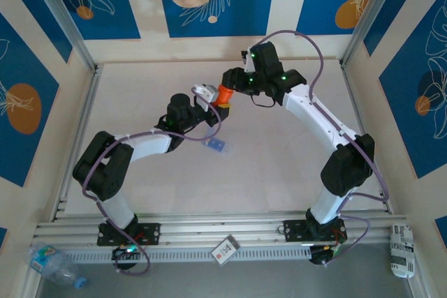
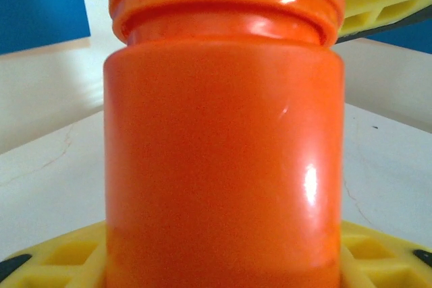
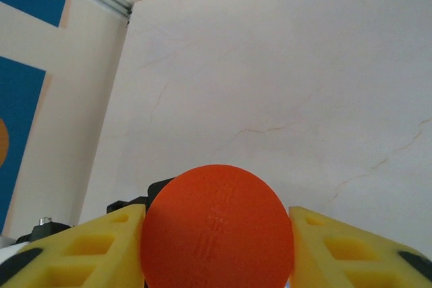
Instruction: Sort the pills into containers
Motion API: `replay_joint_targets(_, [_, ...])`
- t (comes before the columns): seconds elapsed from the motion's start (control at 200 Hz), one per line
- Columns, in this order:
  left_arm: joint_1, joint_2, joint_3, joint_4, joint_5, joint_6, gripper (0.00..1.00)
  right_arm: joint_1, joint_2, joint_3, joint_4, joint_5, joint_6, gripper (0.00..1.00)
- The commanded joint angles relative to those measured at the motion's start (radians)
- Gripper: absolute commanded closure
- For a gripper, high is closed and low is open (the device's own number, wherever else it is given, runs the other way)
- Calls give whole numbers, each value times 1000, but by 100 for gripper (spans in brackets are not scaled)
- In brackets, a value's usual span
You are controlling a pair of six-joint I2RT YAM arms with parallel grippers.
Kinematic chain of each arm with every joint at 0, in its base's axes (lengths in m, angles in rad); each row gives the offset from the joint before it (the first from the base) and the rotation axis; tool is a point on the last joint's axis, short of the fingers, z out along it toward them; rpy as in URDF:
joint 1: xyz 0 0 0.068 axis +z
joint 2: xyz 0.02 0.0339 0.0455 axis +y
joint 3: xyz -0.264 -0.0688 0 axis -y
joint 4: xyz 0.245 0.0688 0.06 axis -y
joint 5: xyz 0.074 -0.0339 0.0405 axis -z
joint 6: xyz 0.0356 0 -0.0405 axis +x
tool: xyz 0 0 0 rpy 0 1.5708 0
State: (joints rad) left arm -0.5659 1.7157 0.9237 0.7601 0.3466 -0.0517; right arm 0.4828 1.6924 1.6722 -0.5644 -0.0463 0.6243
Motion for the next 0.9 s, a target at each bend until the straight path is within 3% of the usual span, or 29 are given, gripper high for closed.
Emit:
replay_joint_targets(0.0, [-9,-36,54,58,33,12,100,-23,-31,83,-81,-123,-41,39])
replay_joint_targets(0.125, [1,-28,68,39,82,1,100,-50,-64,129,-121,-148,-98,19])
replay_joint_targets(0.185, [4,-24,72,40,115,-7,100,-68,-75,135,-132,-165,-133,14])
replay_joint_targets(0.31, [29,-14,74,62,220,-46,100,-125,-92,118,-121,-274,-249,13])
replay_joint_targets(0.525, [88,30,94,195,438,-223,100,-170,-114,67,-147,-428,-587,14])
replay_joint_targets(0.64, [104,50,97,245,481,-284,100,-186,-94,78,-174,-487,-614,14])
replay_joint_targets(0.895, [106,56,105,228,505,-284,100,-167,-38,110,-184,-544,-606,20])
